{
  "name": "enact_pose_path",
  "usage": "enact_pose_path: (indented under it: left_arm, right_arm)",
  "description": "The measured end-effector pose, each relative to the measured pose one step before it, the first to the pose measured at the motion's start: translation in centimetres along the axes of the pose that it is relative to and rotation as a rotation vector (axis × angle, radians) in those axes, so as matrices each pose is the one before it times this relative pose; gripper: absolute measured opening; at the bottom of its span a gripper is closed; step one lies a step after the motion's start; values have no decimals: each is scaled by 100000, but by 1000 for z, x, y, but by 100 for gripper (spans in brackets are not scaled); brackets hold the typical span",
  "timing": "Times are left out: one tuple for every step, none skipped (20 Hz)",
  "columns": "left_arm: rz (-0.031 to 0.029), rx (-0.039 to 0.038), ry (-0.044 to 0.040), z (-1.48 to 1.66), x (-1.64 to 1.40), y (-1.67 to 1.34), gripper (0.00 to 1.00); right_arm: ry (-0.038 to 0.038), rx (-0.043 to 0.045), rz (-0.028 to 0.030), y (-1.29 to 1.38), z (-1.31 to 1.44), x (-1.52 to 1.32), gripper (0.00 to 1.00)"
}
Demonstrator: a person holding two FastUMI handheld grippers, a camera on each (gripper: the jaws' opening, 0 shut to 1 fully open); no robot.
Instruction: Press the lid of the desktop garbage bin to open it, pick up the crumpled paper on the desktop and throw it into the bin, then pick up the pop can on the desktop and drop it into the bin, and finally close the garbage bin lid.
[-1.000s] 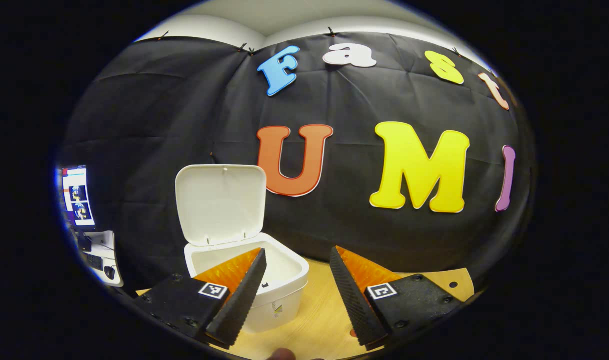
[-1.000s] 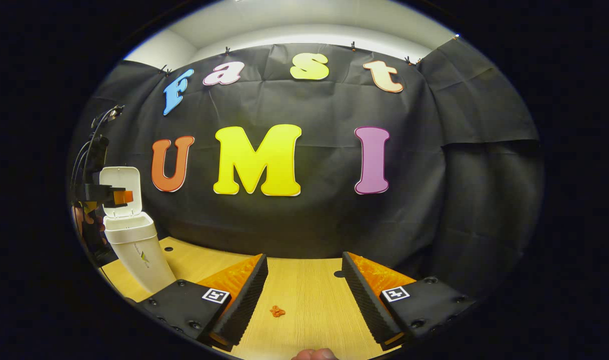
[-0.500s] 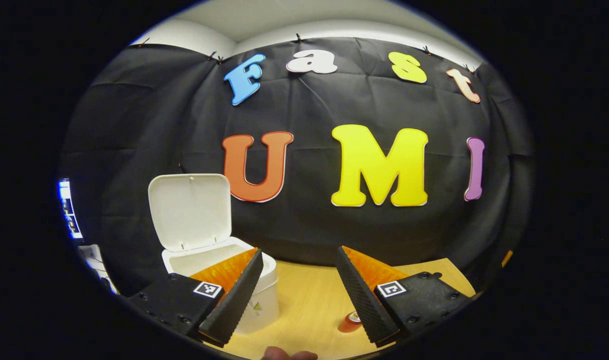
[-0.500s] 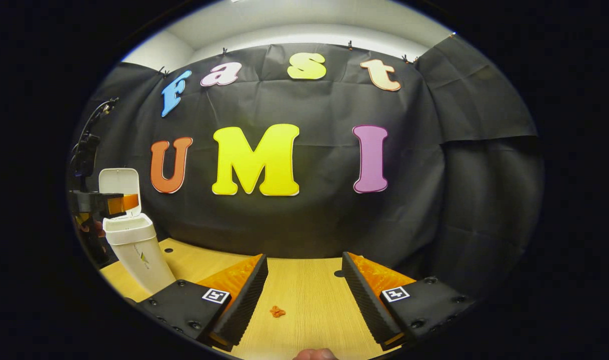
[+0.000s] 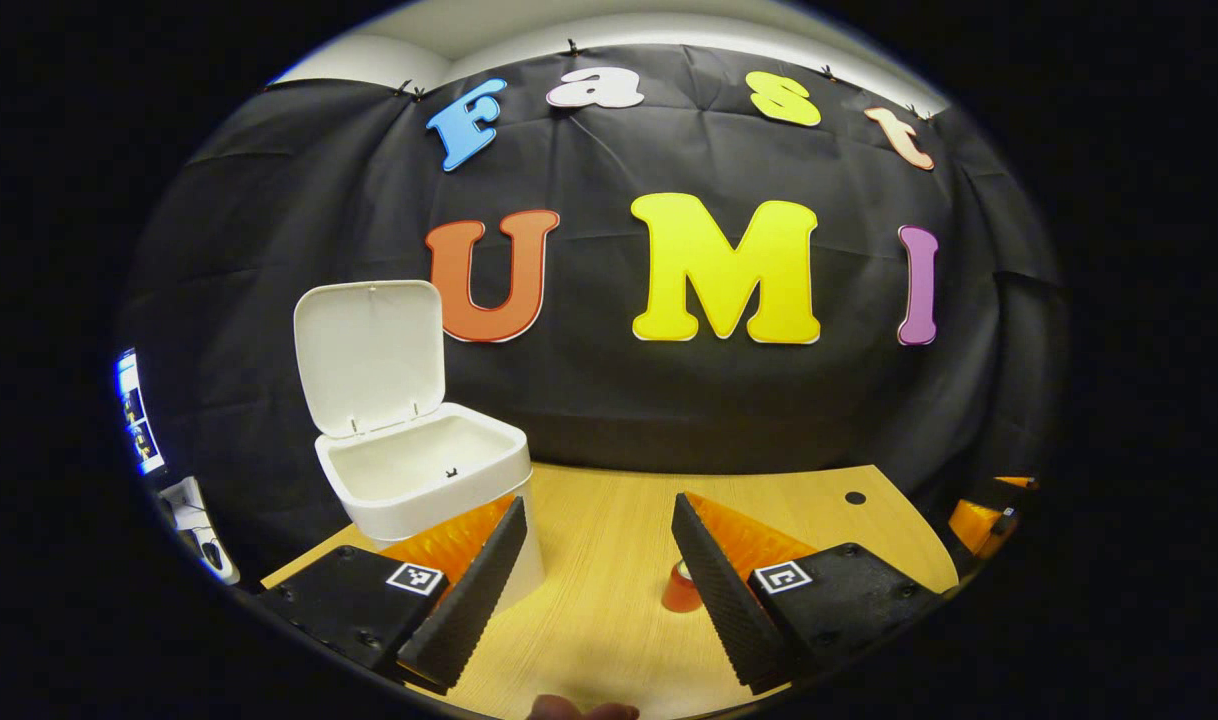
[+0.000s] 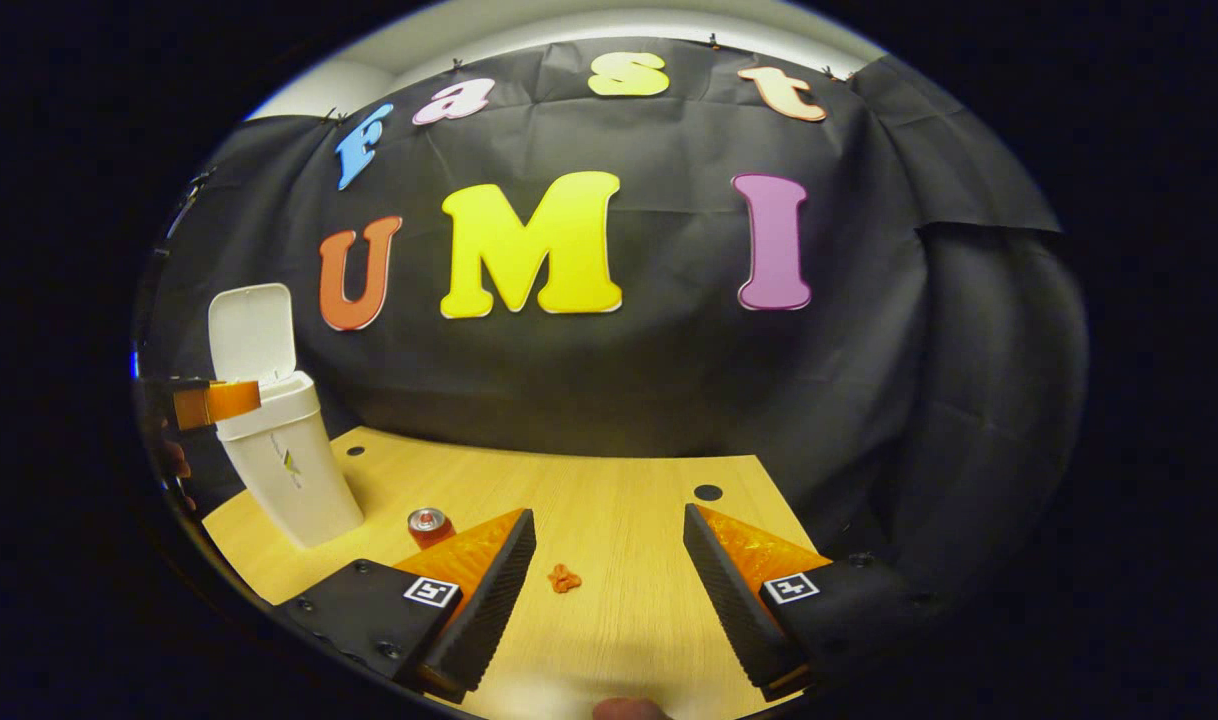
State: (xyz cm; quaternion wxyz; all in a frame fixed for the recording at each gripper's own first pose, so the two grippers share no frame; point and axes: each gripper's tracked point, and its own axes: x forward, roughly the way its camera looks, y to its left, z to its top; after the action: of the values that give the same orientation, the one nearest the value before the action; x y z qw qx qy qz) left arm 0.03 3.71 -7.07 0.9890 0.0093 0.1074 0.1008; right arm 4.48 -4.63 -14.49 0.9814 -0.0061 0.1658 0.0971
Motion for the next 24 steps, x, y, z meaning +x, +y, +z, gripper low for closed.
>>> enact_pose_path:
  left_arm:
    - [731, 563, 571, -264, -419, 223, 96]
    - [939, 665, 239, -287, -420, 97, 96]
    - [923, 580, 514, -266, -325, 225, 96]
    - [809, 235, 536, -254, -349, 121, 96]
    - [668, -54, 766, -230, -311, 62, 96]
    - [820, -356, 768, -303, -303, -14, 96]
    - [1028, -659, 772, -277, -384, -1, 96]
    - [211, -891, 1062, -266, -407, -193, 97]
    - [610, -364, 813, -222, -431, -180, 97]
    - [535, 261, 125, -131, -414, -6, 97]
    - [731, 697, 162, -70, -416, -10, 97]
    - [1098, 1103, 277, -120, -345, 199, 96]
    - [832, 1007, 669, -294, -309, 250, 96]
    - [777, 650, 441, -120, -392, 211, 96]
    - [1134, 188, 33, 63, -392, 435, 97]
    - [905, -257, -59, 53, -292, 398, 97]
    - [1127, -259, 92, 19, -207, 440, 97]
    - [1058, -156, 211, -81, -194, 458, 97]
    - [1147, -51, 274, -75, -225, 502, 97]
    - [1085, 94, 579, -149, -140, 467, 97]
    - [719, 27, 562, -181, -94, 453, 97]
    - [407, -226, 634, -180, -110, 337, 97]
    - [733, -570, 160, -94, -206, 484, 97]
    - [834, -592, 403, -183, -142, 436, 97]
  right_arm:
    - [1729, -828, 2217, 381, -814, 583, 94]
    - [1560, -883, 1766, 266, -670, 552, 94]
    - [1182, -629, 1544, 284, -690, 665, 94]
    - [1070, -36, 1516, 160, -525, 673, 94]
    - [1499, -209, 1492, 127, -712, 743, 94]
    - [1618, -236, 1312, 0, -665, 809, 94]
    - [1656, 128, 1745, 100, -684, 868, 94]
    - [1608, 364, 1828, 110, -564, 880, 94]
    - [1958, 194, 1079, -91, -719, 845, 93]
    - [1789, 105, 1288, -35, -486, 955, 93]
    - [1925, 146, 1430, 45, -646, 943, 94]
    - [2319, 100, 1437, 155, -575, 937, 94]
    - [2403, 518, 1179, 171, -827, 973, 93]
    - [2661, 389, 1246, 219, -619, 1007, 94]
    - [2704, -123, 1115, 169, -716, 1062, 94]
    - [2358, -326, 585, 122, -519, 992, 93]
    - [2282, -780, 286, 201, -523, 1030, 95]
    - [2099, -1219, -156, -11, -471, 922, 95]
    - [2583, -1809, -890, -176, -697, 1014, 95]
    - [1826, -2145, -889, -155, -357, 827, 93]
    - [1523, -1709, -83, 62, -409, 813, 95]
    - [1914, -626, 446, 149, -399, 772, 95]
    - [2207, -93, 340, -3, -619, 910, 94]
    - [1955, 596, -151, -126, -433, 711, 95]
